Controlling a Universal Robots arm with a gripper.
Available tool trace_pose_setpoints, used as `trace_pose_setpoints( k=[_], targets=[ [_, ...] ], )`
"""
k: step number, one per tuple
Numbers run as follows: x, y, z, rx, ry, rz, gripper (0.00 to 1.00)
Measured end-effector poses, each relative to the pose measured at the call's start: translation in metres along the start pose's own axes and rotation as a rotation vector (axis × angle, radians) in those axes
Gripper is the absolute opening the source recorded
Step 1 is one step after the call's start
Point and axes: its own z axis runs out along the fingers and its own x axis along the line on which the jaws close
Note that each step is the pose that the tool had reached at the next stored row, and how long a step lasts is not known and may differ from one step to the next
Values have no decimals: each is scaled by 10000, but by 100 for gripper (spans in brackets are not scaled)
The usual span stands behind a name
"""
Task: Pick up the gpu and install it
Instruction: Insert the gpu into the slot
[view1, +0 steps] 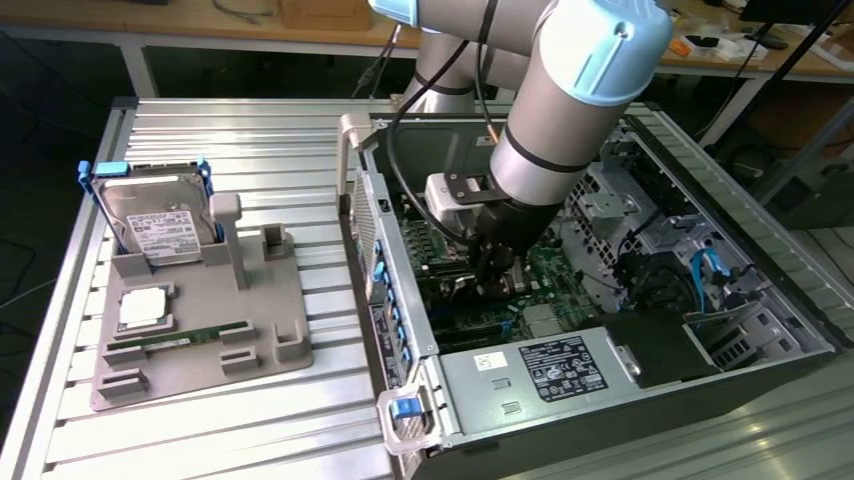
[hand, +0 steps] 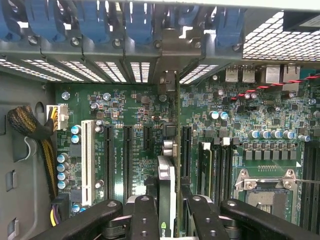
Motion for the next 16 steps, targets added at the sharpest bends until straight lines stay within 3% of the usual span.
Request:
trace_pose_setpoints(
  k=[16],
  targets=[
    [3, -1, 49, 1, -38, -1, 27]
  ],
)
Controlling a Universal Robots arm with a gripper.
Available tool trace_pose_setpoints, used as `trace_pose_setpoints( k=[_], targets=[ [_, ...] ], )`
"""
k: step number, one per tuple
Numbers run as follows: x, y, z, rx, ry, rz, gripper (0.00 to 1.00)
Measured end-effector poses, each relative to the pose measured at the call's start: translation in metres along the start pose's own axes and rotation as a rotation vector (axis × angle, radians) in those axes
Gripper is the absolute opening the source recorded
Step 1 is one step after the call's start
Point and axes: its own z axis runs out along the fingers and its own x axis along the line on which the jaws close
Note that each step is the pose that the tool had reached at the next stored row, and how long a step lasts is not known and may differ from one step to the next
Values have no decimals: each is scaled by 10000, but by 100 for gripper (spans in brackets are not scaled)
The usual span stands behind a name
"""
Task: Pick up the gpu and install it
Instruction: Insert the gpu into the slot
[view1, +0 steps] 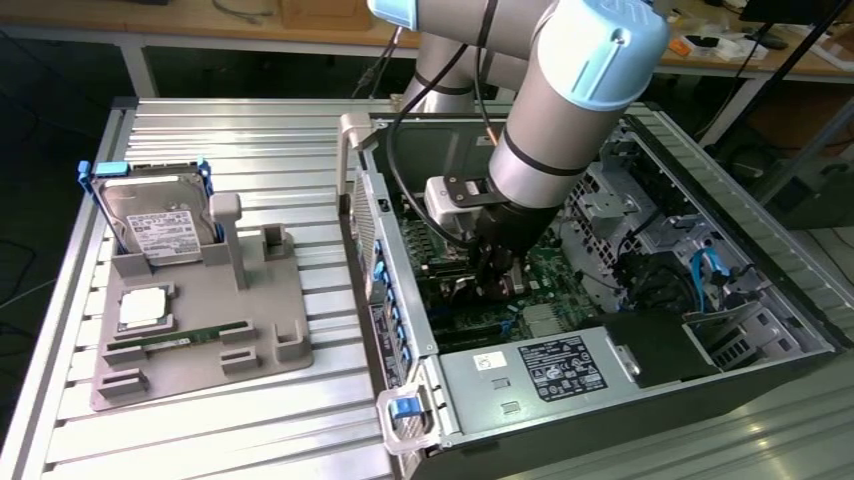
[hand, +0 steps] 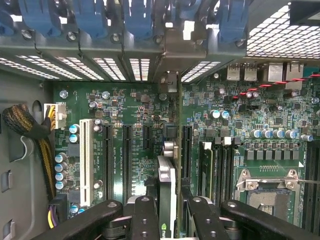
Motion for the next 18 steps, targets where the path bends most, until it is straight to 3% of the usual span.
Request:
trace_pose_setpoints(
  k=[18],
  targets=[
    [-6, 1, -75, 9, -1, -1, 27]
  ],
)
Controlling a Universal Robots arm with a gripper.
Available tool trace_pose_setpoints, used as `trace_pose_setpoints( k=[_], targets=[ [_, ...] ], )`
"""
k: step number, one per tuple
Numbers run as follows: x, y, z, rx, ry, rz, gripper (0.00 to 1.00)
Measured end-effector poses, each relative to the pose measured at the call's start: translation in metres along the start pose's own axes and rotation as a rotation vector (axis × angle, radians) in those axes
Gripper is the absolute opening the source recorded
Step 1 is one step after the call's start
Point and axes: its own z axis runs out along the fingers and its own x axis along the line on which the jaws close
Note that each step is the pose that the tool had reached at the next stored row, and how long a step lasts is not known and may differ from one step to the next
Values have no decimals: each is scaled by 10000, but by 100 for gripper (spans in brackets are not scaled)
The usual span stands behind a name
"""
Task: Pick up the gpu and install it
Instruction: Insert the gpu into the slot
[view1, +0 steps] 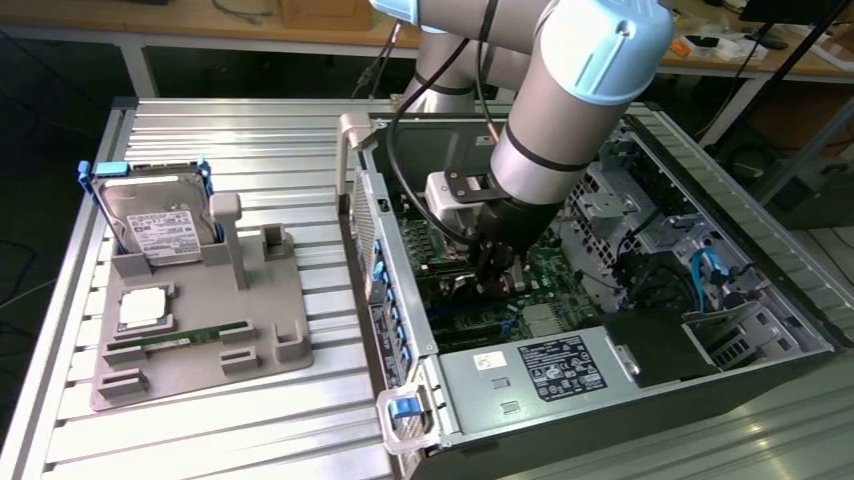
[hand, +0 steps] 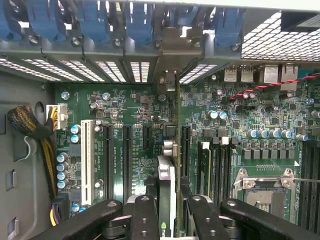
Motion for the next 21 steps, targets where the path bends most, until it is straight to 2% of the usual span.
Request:
trace_pose_setpoints(
  k=[21],
  targets=[
    [21, 1, -4, 1, -14, 1, 27]
  ],
)
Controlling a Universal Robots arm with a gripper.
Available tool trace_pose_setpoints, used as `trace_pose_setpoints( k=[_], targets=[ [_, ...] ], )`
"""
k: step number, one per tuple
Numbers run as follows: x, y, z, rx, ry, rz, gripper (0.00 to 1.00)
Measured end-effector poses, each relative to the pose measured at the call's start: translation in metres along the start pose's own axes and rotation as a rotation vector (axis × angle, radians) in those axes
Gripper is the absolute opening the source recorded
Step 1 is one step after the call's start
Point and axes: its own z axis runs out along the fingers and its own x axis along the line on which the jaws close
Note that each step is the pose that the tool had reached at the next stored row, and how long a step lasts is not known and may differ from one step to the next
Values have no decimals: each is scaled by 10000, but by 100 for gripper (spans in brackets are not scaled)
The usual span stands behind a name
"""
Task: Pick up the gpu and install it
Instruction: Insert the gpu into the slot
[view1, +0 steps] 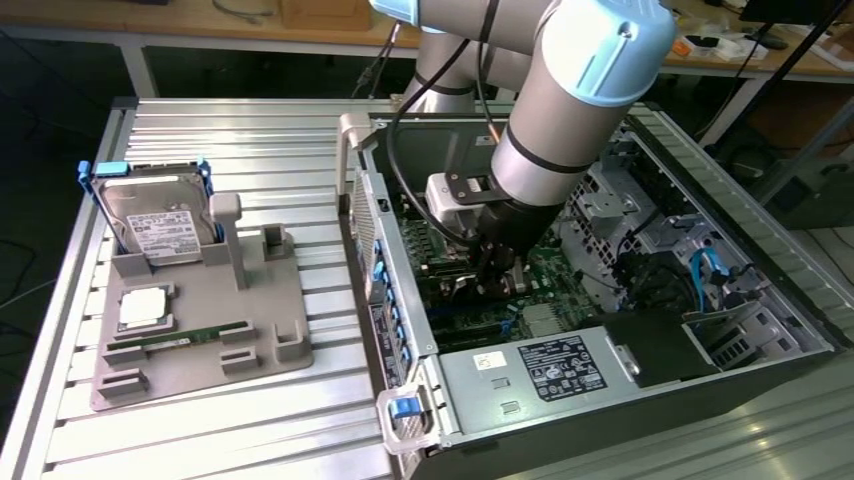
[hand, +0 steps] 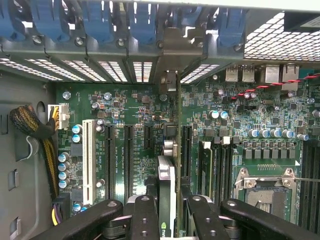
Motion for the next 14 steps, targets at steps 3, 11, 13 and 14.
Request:
trace_pose_setpoints(
  k=[3, 11, 13, 14],
  targets=[
    [1, 0, 7, 1, -2, 0, 27],
    [2, 0, 22, -1, 0, 0, 27],
    [2, 0, 28, 1, -2, 0, 27],
    [2, -1, 36, 2, -3, -1, 27]
  ],
)
